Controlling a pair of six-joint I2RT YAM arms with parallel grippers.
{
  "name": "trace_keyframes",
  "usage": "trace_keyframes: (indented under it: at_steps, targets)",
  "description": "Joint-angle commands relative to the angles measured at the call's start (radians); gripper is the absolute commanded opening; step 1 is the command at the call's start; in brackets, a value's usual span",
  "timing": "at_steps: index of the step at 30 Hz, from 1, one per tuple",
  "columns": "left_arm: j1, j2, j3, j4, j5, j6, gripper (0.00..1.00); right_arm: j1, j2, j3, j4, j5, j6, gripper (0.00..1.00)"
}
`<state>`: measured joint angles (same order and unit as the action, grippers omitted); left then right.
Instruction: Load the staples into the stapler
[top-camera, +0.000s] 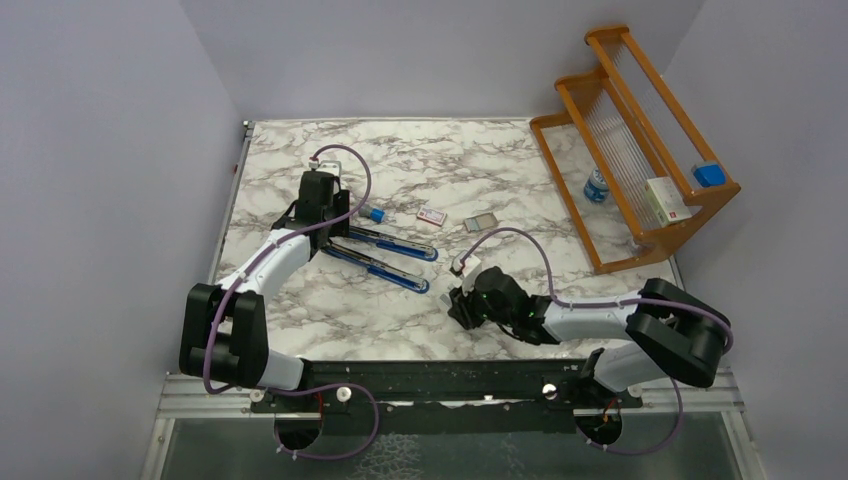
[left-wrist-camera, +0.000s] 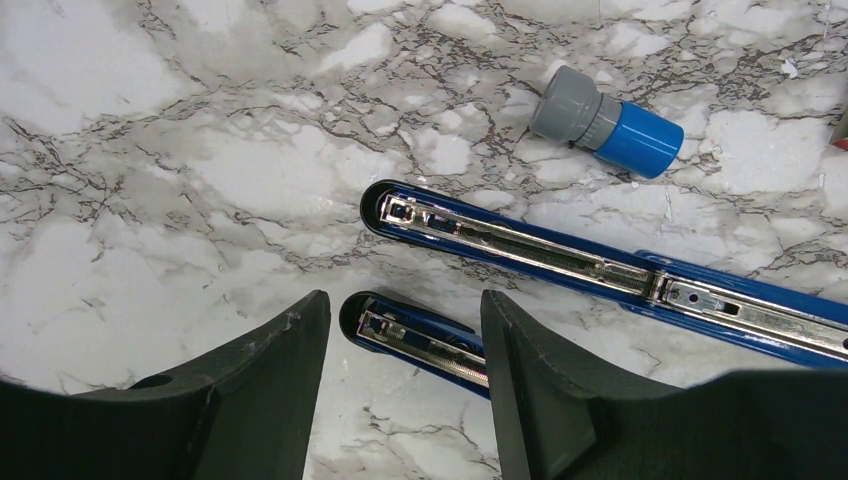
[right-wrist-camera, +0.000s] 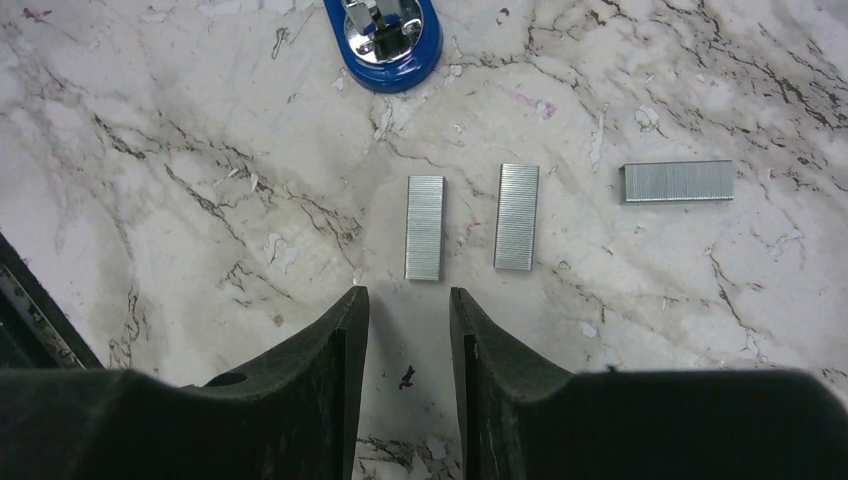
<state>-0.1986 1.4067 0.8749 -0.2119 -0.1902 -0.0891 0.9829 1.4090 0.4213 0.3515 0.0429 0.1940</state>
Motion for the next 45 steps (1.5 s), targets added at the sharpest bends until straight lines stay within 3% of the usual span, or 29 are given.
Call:
trace_keyframes:
  at_steps: [1, 25, 34, 45]
  targets:
    - [-0.002, -0.008, 0.032, 0.002, 0.015, -0.002, 0.6, 0.006, 0.049, 0.008, 0.013, 0.067, 0.023, 0.39]
    - [-0.004, -0.014, 0.03, 0.0, 0.02, 0.004, 0.6, 0.035, 0.131, 0.057, -0.038, 0.095, 0.02, 0.3]
    - [-0.004, -0.015, 0.03, 0.0, 0.02, 0.005, 0.6, 0.073, 0.165, 0.07, -0.046, 0.131, 0.011, 0.11]
    - [-0.005, -0.018, 0.032, -0.001, 0.016, 0.005, 0.6, 0.126, 0.137, 0.123, 0.07, -0.05, -0.2, 0.07]
